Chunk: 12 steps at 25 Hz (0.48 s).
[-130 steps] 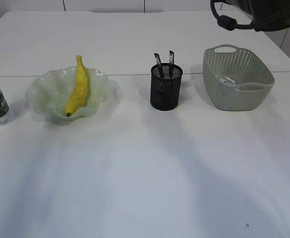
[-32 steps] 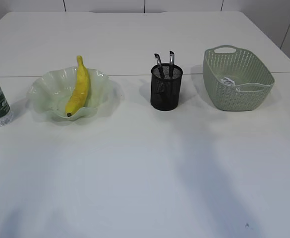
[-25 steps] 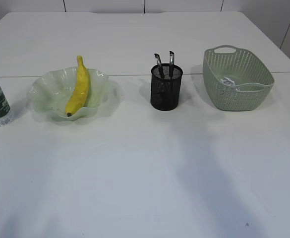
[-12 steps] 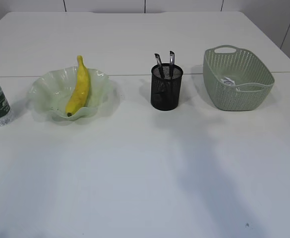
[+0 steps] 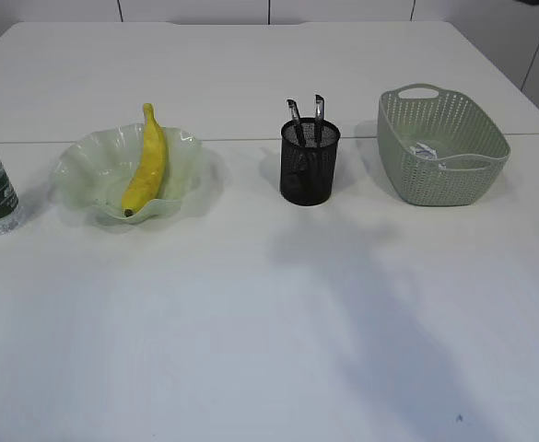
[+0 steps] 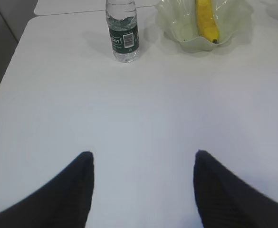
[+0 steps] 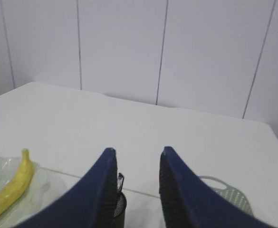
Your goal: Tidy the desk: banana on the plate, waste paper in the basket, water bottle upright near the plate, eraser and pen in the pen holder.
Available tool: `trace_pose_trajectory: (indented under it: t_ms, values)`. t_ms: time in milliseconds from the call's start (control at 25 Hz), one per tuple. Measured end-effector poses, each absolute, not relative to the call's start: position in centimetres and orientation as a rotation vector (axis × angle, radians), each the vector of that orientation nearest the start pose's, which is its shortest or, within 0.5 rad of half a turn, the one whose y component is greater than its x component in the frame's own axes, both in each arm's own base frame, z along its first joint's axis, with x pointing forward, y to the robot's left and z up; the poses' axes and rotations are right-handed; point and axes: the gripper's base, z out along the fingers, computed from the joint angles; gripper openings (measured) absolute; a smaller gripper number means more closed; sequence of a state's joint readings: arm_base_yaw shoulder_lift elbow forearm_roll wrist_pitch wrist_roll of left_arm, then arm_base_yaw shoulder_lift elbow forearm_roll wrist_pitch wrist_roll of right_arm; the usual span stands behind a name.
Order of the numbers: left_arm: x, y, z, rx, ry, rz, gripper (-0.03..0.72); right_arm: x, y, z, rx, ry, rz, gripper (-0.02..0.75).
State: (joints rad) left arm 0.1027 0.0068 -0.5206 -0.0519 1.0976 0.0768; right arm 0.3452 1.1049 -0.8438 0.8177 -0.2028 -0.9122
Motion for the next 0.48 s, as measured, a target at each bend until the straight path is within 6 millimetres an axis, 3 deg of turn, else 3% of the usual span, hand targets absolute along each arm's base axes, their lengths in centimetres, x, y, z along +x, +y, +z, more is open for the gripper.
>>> trace_pose_trajectory:
  t_ms: [480]
  values:
    - [-0.8,-0.5,28.0,-0.025,2.071,0.052,0.465,21.3,7.6,34.1,-0.419,1.703,0.152,0.232]
